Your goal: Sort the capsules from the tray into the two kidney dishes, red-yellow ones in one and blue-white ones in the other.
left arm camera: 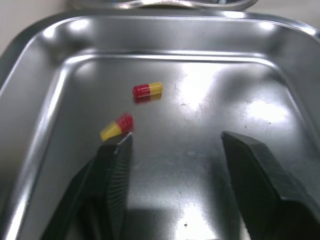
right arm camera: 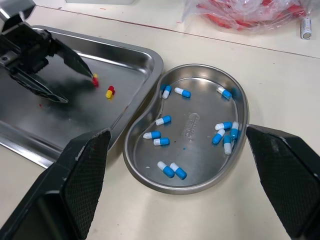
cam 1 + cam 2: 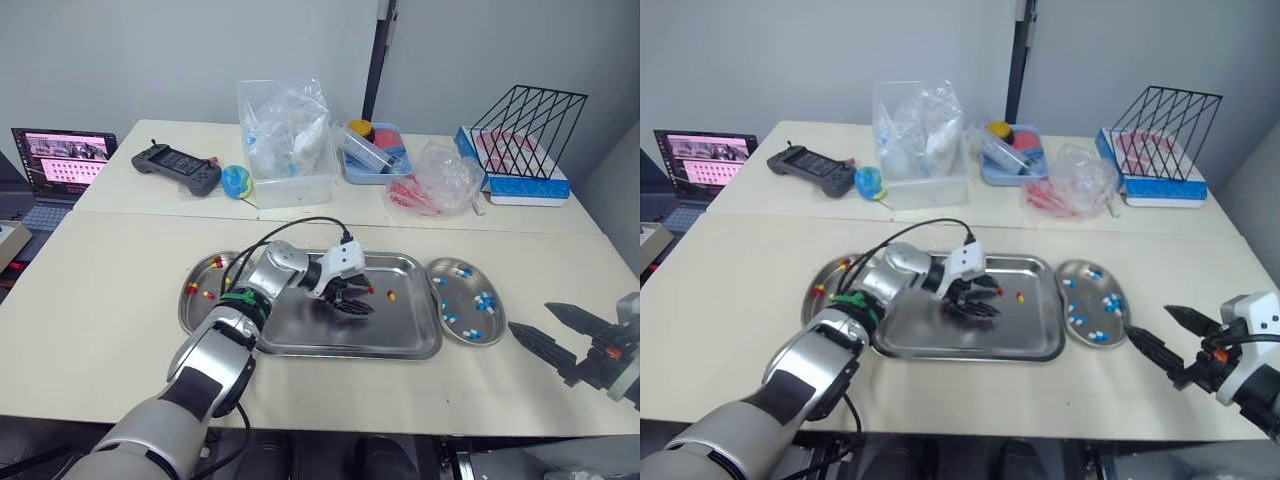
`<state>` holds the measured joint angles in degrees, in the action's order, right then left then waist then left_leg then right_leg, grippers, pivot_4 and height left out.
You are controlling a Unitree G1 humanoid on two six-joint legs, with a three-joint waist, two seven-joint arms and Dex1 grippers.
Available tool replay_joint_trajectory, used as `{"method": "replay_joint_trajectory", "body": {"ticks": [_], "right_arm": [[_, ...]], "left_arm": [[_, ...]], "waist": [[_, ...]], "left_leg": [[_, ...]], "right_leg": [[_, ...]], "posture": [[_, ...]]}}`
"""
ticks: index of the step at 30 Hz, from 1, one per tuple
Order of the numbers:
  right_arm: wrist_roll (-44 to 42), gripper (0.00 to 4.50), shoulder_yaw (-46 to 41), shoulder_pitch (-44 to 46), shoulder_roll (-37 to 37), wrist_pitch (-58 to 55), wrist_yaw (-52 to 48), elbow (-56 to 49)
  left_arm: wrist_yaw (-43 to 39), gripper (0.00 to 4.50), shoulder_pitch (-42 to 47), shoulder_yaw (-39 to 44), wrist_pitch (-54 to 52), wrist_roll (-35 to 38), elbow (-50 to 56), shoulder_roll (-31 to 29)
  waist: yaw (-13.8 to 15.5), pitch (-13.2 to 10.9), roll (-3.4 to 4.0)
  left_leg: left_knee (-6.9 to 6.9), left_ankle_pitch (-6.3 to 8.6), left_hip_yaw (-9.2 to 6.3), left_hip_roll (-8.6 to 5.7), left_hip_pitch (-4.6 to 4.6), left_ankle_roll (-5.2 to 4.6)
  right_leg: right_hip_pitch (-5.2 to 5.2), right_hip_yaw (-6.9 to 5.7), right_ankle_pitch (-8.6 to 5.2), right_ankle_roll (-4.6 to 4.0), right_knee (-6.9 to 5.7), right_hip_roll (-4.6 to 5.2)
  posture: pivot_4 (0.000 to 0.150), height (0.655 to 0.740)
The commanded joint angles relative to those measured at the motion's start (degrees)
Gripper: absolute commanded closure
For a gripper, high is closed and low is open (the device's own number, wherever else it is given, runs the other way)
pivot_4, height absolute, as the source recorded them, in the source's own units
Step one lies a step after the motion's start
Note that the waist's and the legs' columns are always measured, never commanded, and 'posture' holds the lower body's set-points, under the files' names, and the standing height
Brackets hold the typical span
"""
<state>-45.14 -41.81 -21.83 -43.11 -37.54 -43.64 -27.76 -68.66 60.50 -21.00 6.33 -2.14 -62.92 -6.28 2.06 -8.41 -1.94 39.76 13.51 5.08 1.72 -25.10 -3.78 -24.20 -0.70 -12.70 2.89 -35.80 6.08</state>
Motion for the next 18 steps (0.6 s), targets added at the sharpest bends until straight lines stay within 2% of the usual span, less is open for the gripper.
{"method": "replay_joint_trajectory", "body": {"ticks": [1, 5, 6, 16, 18], "right_arm": [[0.4, 0.00, -2.4, -0.7, 0.2, 1.5, 0.2, -1.5], [1.3, 0.00, -2.4, -1.2, 0.2, 2.3, 0.3, -0.6], [1.7, 0.00, -2.2, -1.0, 0.1, 2.5, 0.3, -0.3], [3.9, 0.00, 0.8, 2.0, -0.1, 3.6, 0.1, 2.3], [4.4, 0.00, 1.2, 2.3, 0.0, 3.9, 0.1, 2.6]], "left_arm": [[1.1, 2.79, 2.5, 1.4, 1.4, -1.2, -2.2, 0.5], [0.5, 4.22, 2.7, 2.2, 1.8, -2.0, -3.4, 1.1], [0.3, 4.46, 2.6, 2.4, 1.9, -2.1, -3.4, 1.2], [0.2, 4.46, 4.9, 9.0, -1.9, 0.8, -2.8, 1.5], [1.1, 3.93, 5.5, 9.8, -2.3, 0.8, -2.7, 2.0]], "waist": [[0.0, 0.0, 0.00], [0.1, 0.0, 0.00], [0.1, 0.0, 0.01], [0.1, 0.0, 0.01], [0.2, 0.0, 0.01]], "left_leg": [[0.02, 0.00, 0.00, 0.01, 0.00, -0.01], [0.04, 0.01, -0.01, 0.02, -0.01, -0.02], [0.04, 0.01, -0.01, 0.02, -0.02, -0.02], [0.08, 0.01, -0.03, 0.01, -0.06, -0.02], [0.08, 0.02, -0.04, 0.01, -0.06, -0.03]], "right_leg": [[0.01, 0.01, 0.00, 0.01, 0.00, 0.00], [0.02, 0.00, 0.01, 0.02, 0.00, 0.01], [0.01, 0.00, 0.01, 0.02, 0.00, 0.01], [-0.01, -0.01, 0.02, 0.03, -0.02, 0.01], [0.00, -0.01, 0.03, 0.05, -0.01, 0.02]], "posture": [[0.150, 0.7400], [0.150, 0.7400], [0.150, 0.7400], [0.150, 0.7400], [0.150, 0.7400]]}}
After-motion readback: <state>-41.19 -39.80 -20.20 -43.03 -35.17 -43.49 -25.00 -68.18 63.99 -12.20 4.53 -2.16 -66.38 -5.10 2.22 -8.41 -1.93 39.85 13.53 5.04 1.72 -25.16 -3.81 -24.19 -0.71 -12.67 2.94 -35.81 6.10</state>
